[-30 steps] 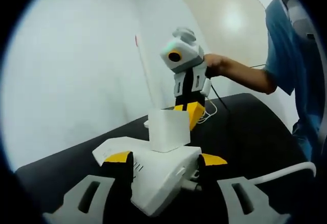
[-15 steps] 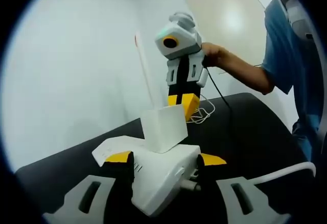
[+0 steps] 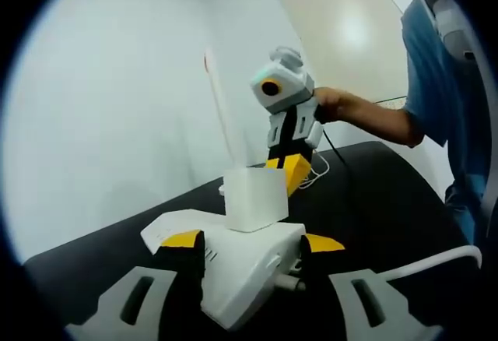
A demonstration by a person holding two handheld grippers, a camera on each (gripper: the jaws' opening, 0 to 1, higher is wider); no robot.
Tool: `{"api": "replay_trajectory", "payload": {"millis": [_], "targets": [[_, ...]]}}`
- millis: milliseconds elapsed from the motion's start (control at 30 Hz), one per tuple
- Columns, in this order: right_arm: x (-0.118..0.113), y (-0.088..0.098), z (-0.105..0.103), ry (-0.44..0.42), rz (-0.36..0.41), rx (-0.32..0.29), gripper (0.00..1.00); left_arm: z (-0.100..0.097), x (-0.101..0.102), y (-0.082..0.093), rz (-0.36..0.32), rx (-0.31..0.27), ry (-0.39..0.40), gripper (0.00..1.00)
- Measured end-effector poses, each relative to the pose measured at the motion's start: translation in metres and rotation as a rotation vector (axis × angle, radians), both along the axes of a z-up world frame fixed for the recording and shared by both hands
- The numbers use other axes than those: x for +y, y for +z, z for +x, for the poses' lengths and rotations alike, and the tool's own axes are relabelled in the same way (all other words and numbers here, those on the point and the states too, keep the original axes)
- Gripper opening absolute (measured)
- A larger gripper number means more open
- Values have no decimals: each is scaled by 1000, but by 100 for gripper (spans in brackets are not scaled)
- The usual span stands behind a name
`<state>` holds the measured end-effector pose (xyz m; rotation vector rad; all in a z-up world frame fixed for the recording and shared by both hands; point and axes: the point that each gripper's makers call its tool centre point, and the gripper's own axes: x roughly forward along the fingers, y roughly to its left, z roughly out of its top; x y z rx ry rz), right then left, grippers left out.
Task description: Insert the desk lamp plug into the socket, turn on the power strip switch, turn on the lamp switch, then turn off the lamp switch, turn off the power strip switch, and remove the plug from the socket.
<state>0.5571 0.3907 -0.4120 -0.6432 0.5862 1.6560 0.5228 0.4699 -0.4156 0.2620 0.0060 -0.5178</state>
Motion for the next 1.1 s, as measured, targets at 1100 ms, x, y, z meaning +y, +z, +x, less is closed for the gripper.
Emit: {"api": "replay_trajectory", "payload": {"millis": [1100], "targets": [[-4,3,4,-124,187,18,5,-3,-36,9,22,-14,-7,46]]}}
